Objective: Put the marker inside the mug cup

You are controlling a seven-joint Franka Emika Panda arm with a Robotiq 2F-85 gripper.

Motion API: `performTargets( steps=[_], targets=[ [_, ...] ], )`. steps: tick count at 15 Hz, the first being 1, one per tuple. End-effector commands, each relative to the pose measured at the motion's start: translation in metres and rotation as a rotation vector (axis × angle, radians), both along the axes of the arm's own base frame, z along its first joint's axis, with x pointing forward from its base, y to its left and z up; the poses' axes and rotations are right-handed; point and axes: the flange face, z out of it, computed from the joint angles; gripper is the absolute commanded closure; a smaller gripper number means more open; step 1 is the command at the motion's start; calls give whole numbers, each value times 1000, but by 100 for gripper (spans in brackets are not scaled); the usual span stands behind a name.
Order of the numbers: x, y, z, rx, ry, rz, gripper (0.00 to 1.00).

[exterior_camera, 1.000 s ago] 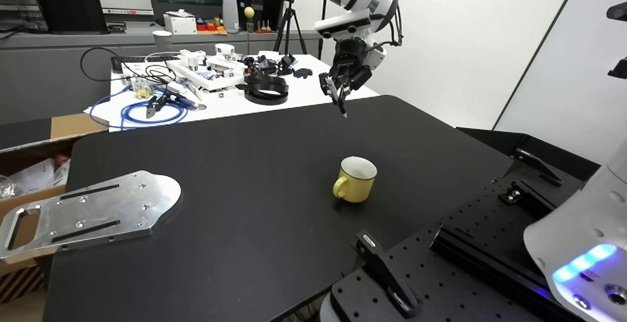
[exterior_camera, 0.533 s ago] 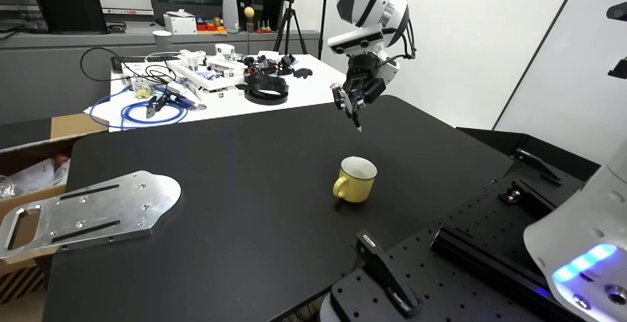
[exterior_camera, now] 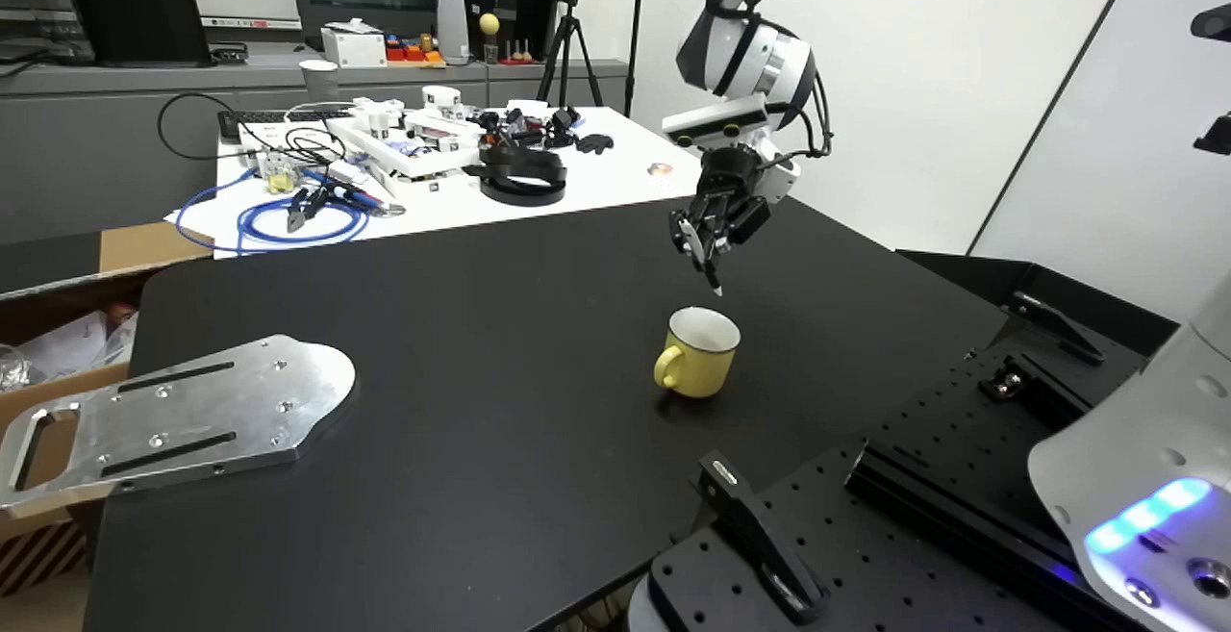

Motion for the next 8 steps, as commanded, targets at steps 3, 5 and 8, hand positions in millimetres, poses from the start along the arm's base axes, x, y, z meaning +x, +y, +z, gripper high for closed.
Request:
performTargets(
  steps=[3,5,8],
  targets=[
    [-1,-5,-28,10,-84,-35,96],
    [-3,-4,-38,13,-104,-48,96],
    [-7,-5,-51,10,-120,-61,96]
  ],
)
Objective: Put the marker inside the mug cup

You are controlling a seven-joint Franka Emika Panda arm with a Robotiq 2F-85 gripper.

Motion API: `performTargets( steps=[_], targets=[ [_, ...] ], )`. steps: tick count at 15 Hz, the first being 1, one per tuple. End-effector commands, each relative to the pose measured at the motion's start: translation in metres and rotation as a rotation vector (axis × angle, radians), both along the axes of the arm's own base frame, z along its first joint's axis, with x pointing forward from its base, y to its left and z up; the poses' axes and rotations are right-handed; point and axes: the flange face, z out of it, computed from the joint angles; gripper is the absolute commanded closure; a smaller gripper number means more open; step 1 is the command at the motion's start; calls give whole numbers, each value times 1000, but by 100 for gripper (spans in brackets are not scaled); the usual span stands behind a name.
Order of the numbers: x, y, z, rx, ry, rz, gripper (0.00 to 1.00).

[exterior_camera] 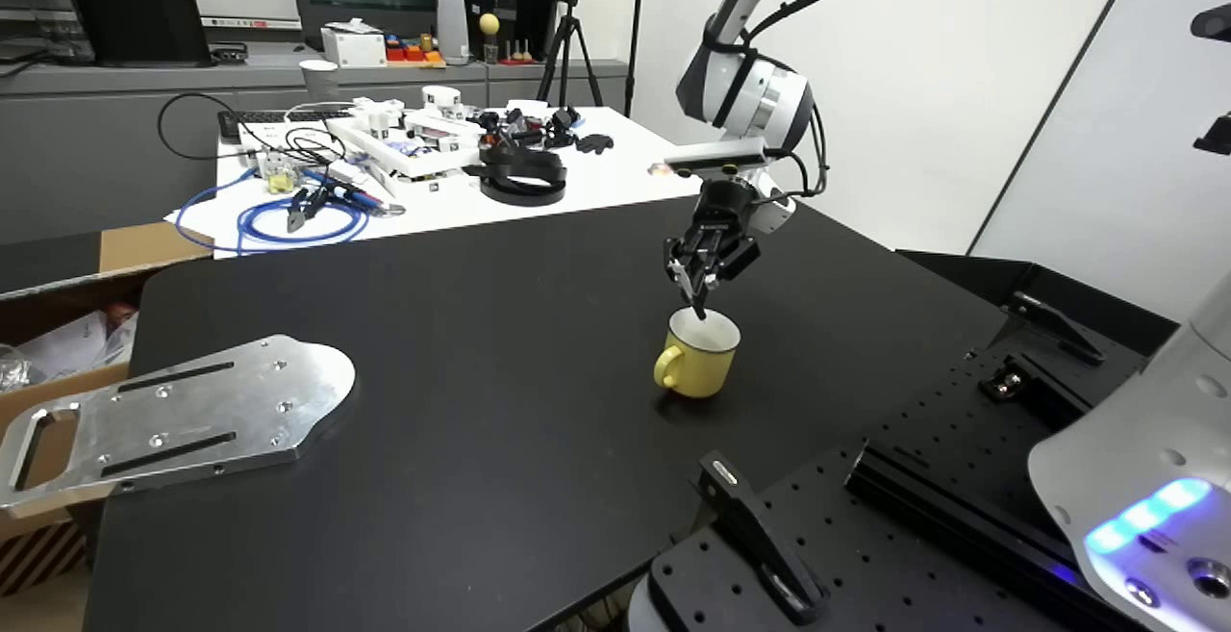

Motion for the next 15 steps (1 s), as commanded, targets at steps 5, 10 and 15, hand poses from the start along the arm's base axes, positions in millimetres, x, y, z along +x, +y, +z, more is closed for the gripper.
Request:
performTargets(
  steps=[5,10,15],
  targets=[
    [-5,2,-21,3,-35,-36,96],
    [-3,4,-24,-6,-40,-33,57],
    [14,5,-6,-13,-61,-9,23]
  ],
)
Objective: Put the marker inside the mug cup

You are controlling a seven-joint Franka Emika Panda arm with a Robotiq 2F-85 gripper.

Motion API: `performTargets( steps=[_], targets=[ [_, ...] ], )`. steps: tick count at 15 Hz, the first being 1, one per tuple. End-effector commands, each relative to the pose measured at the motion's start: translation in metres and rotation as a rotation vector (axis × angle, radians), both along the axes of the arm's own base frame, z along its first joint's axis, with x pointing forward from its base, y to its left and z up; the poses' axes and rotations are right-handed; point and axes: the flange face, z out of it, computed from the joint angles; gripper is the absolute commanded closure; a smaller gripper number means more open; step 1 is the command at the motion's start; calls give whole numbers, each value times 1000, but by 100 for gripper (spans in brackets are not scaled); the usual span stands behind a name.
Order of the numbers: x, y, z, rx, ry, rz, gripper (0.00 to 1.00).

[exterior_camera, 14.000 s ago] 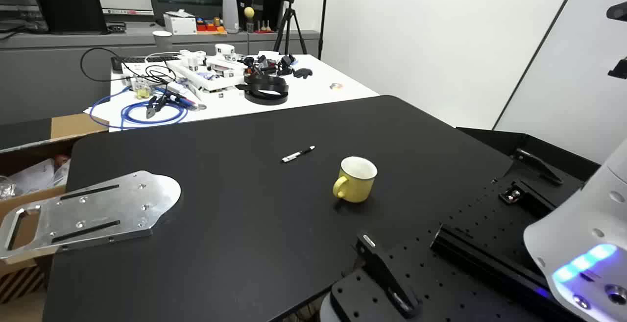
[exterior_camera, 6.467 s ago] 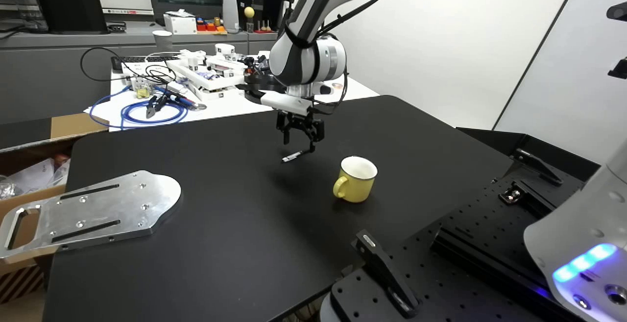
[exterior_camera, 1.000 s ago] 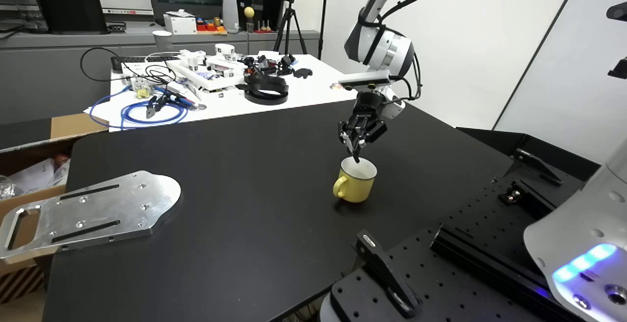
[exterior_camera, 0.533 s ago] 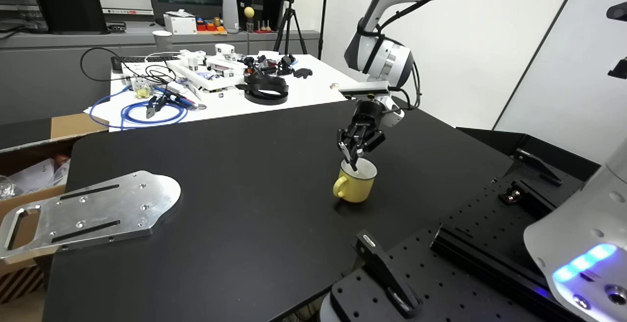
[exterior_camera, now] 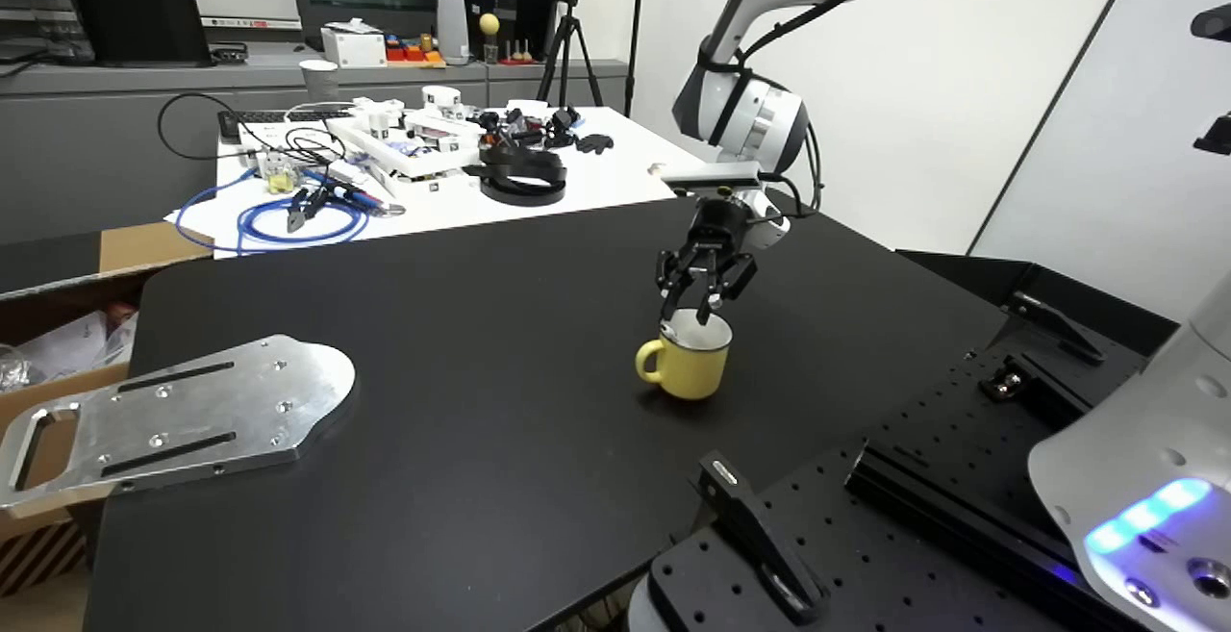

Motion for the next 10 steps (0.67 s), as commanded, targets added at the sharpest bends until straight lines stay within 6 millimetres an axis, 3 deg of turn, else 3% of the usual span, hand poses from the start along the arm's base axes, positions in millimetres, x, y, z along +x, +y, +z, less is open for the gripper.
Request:
performTargets(
  steps=[1,4,10],
  targets=[
    [21,2,25,-3,-36,13,18],
    [40,8,50,-1,-77,35,1],
    [66,22,96,3,-143,72,0]
  ],
)
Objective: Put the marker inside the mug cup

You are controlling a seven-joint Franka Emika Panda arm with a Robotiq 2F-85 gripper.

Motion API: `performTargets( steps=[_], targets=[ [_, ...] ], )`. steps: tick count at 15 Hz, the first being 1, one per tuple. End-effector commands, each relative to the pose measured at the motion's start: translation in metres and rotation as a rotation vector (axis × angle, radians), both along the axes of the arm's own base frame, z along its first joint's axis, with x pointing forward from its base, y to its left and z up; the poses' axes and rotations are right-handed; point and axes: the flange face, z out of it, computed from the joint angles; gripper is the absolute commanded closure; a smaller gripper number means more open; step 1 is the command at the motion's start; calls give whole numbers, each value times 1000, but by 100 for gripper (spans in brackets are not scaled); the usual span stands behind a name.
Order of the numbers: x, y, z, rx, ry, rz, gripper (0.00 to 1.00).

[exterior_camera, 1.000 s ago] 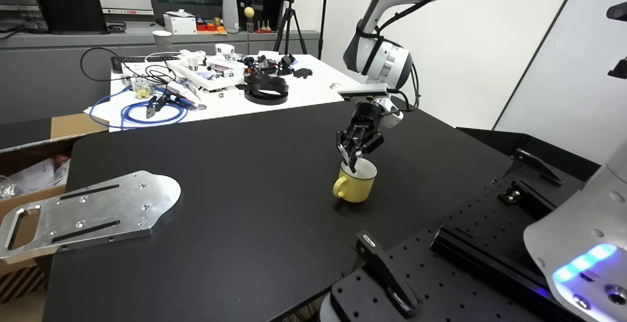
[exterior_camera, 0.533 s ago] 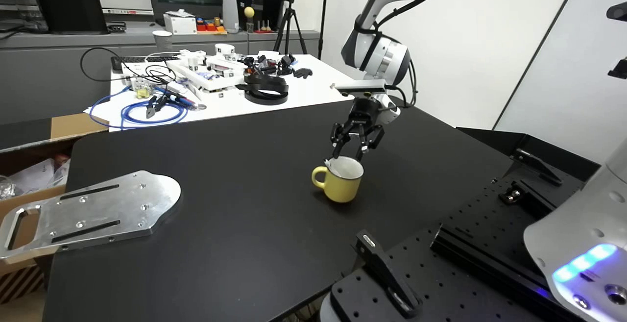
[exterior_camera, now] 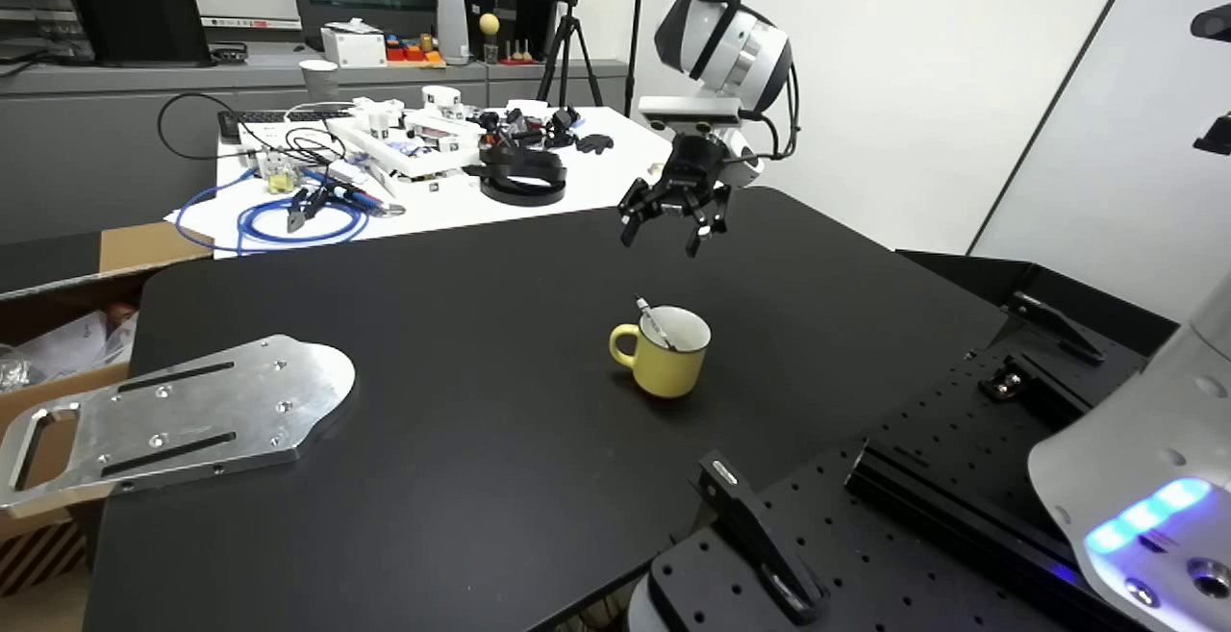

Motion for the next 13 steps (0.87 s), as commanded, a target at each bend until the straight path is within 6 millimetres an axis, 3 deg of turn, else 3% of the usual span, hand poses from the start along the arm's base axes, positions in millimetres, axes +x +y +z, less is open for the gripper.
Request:
performTargets(
  steps=[1,5,6,13],
  targets=[
    [11,6,27,-6,-11,20,0],
    [13,13,34,-5,-24,43,0],
    [12,10,23,5,-32,26,0],
    [12,13,23,-1,-30,42,0]
  ],
)
